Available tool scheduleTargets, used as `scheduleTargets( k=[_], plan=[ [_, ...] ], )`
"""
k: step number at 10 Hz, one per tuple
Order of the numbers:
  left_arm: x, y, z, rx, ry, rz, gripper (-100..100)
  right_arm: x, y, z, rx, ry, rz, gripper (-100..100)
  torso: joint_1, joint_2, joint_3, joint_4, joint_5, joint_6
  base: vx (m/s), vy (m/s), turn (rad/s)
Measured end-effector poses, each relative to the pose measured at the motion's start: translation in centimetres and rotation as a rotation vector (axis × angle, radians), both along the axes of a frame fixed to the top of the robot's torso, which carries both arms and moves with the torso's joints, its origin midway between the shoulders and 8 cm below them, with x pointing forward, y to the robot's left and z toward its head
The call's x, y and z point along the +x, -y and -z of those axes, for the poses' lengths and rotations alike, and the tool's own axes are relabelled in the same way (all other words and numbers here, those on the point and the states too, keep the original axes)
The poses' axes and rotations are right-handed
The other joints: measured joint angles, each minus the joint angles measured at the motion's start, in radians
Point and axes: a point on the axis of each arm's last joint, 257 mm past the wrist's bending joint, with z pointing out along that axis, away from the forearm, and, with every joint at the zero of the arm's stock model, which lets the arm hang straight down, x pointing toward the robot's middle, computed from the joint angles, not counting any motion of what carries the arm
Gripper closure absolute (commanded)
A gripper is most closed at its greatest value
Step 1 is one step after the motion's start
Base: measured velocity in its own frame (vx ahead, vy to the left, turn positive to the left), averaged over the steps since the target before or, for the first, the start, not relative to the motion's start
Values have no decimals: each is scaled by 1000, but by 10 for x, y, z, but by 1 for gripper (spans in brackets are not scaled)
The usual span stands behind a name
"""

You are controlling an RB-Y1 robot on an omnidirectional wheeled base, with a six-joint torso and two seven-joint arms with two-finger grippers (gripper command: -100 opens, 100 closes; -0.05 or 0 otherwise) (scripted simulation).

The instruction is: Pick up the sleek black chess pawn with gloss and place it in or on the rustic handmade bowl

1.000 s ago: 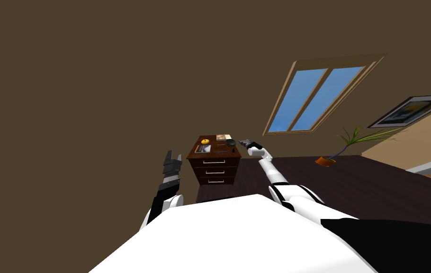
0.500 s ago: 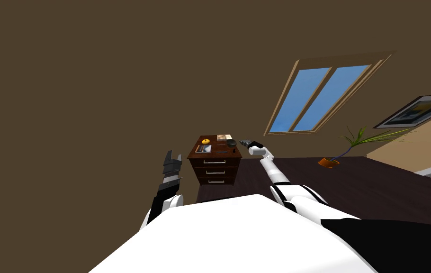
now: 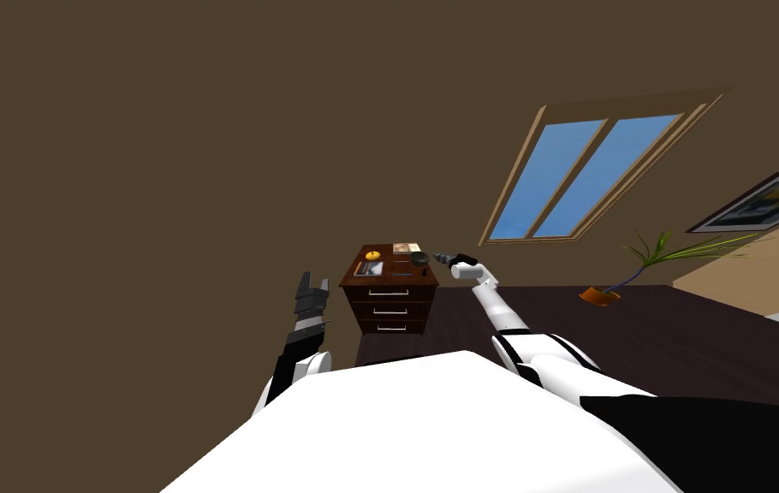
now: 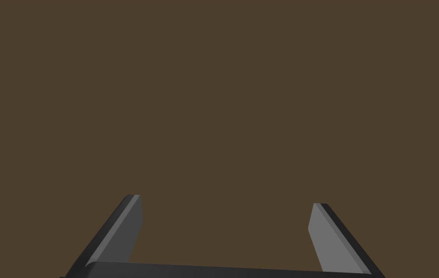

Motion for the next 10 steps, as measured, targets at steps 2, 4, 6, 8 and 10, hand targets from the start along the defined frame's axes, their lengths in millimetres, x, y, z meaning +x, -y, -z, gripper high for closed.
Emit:
scheduleTargets(
  k=[2,4,6,8,10],
  plan=[
    [0,0,0,0,0,0,0,-3,0,1,43,-16,9,-100,0,0,0,0,0,0,8,3,19],
    [0,0,0,0,0,0,0,-6,-1,2,86,-33,20,-100,0,0,0,0,0,0,9,4,17],
    [0,0,0,0,0,0,0,-11,-1,5,131,-51,31,-100,0,0,0,0,0,0,12,6,11],
    [0,0,0,0,0,0,0,-14,-1,8,176,-70,43,-100,0,0,0,0,0,0,13,8,10],
    [0,0,0,0,0,0,0,-18,-3,11,219,-88,55,-100,1,-1,0,0,0,0,16,11,5]
  ],
)
